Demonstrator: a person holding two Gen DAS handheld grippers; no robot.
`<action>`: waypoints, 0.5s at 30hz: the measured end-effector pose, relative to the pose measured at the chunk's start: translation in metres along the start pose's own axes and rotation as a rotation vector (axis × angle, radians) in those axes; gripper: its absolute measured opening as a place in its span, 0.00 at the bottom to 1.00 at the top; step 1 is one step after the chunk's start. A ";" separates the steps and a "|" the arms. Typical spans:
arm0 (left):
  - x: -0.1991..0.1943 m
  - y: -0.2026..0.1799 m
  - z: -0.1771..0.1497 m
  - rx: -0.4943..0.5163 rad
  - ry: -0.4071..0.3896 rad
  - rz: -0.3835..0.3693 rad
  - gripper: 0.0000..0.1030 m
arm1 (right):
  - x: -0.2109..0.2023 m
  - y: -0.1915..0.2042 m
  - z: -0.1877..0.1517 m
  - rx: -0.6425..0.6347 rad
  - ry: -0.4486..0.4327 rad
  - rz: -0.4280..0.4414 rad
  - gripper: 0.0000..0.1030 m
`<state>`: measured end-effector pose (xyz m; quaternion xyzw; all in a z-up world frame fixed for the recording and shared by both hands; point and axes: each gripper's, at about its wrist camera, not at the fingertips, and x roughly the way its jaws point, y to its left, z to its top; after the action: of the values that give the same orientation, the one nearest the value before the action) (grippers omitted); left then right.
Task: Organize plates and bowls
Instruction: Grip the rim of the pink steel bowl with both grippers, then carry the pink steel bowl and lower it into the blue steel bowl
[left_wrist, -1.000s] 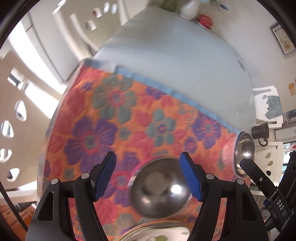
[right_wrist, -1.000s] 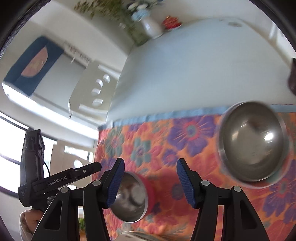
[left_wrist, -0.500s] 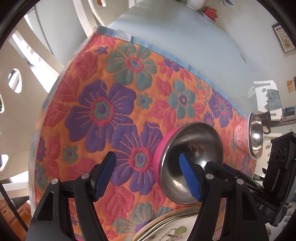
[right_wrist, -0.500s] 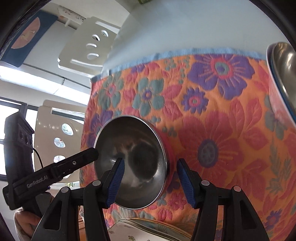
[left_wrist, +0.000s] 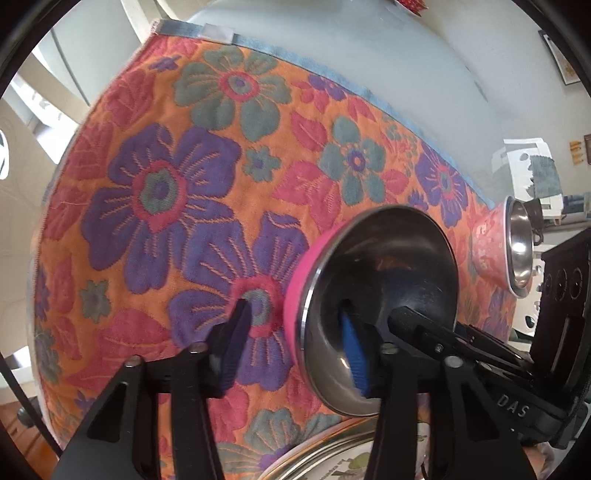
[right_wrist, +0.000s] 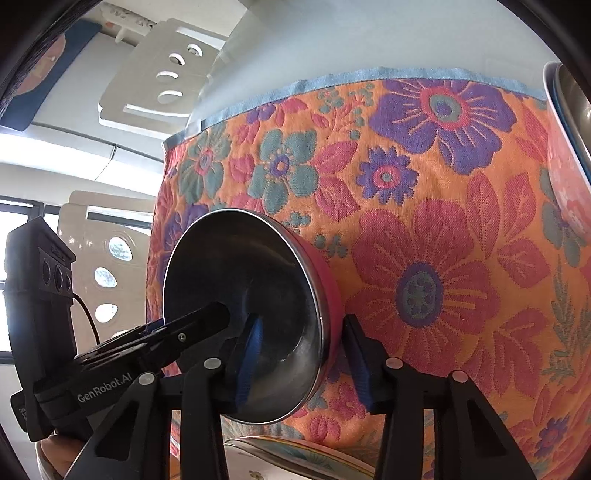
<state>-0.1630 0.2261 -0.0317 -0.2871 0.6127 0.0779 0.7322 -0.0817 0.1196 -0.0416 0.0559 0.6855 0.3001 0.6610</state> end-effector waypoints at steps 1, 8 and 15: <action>0.001 -0.001 0.000 0.003 0.002 -0.004 0.34 | 0.001 0.000 0.001 0.000 0.002 -0.006 0.38; 0.007 -0.004 -0.003 0.008 -0.001 -0.010 0.17 | 0.006 -0.008 0.005 0.049 0.012 -0.024 0.23; 0.006 0.001 -0.002 -0.022 -0.005 -0.013 0.11 | 0.006 -0.008 0.008 0.037 0.019 -0.050 0.15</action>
<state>-0.1632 0.2244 -0.0382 -0.2992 0.6081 0.0807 0.7309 -0.0722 0.1186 -0.0505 0.0481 0.6983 0.2711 0.6607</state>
